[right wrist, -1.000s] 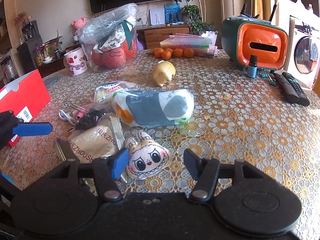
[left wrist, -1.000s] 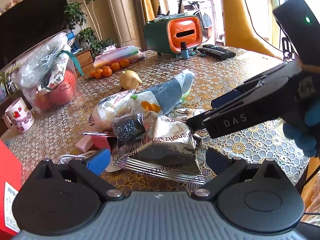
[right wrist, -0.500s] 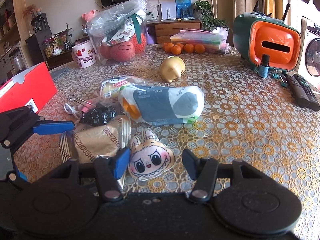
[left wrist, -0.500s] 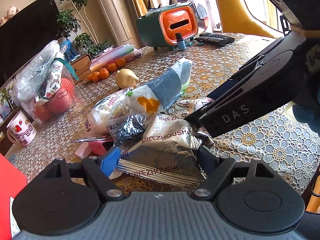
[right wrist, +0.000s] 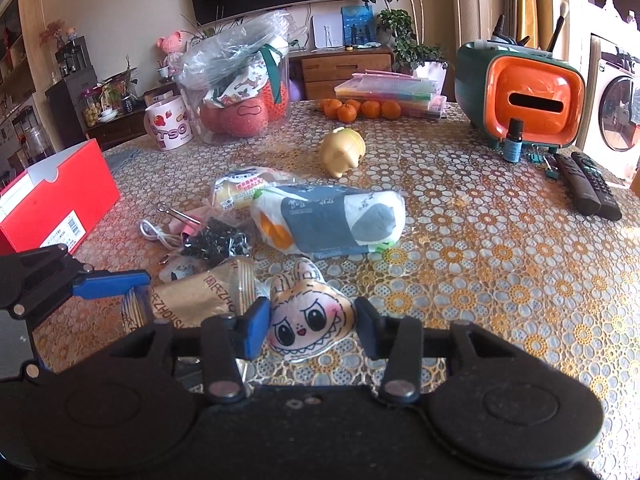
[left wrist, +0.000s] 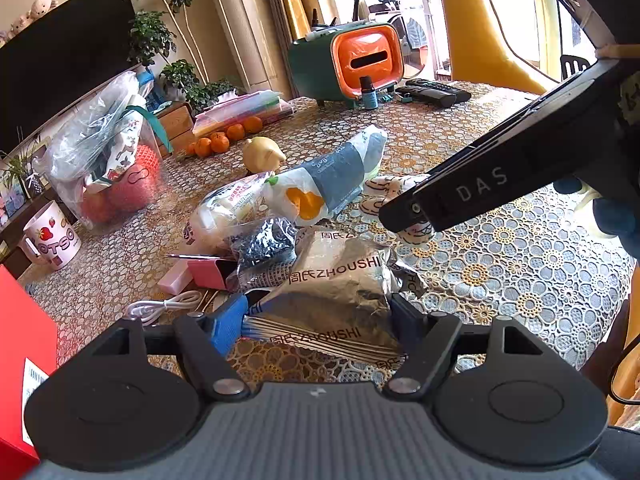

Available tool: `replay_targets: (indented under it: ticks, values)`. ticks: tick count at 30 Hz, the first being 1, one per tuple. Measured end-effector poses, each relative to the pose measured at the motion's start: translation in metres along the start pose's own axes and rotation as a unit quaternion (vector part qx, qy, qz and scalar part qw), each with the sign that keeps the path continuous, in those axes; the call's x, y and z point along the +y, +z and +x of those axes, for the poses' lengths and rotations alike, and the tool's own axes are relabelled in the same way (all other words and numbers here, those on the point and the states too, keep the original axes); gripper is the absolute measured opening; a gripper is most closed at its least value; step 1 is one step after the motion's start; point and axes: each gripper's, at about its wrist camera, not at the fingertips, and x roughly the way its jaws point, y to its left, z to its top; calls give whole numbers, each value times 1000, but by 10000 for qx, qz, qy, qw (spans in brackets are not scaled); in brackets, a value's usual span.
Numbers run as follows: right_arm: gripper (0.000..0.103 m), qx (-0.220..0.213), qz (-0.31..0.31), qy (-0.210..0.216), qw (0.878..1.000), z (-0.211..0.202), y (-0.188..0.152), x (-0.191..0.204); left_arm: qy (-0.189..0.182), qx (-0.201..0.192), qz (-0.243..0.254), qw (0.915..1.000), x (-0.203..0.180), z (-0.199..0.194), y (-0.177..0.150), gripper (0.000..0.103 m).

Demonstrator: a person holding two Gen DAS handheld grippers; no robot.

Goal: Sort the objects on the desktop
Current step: 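Carry the snack bag with left tool while right tool carries the plush keychain into the red box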

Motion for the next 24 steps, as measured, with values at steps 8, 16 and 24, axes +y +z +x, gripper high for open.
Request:
replay_targets:
  ticks: [8, 16, 24]
  values:
    - [44, -137, -172, 1, 9998, -33, 4, 19, 203, -108, -403, 9989, 18, -40, -3, 76]
    - [44, -306, -499, 122, 9982, -60, 13, 59, 628, -330, -762, 9946, 46, -83, -6, 76]
    - [44, -474, -813, 403, 9947, -77, 29, 107, 1100, -504, -1075, 9868, 82, -127, -15, 76]
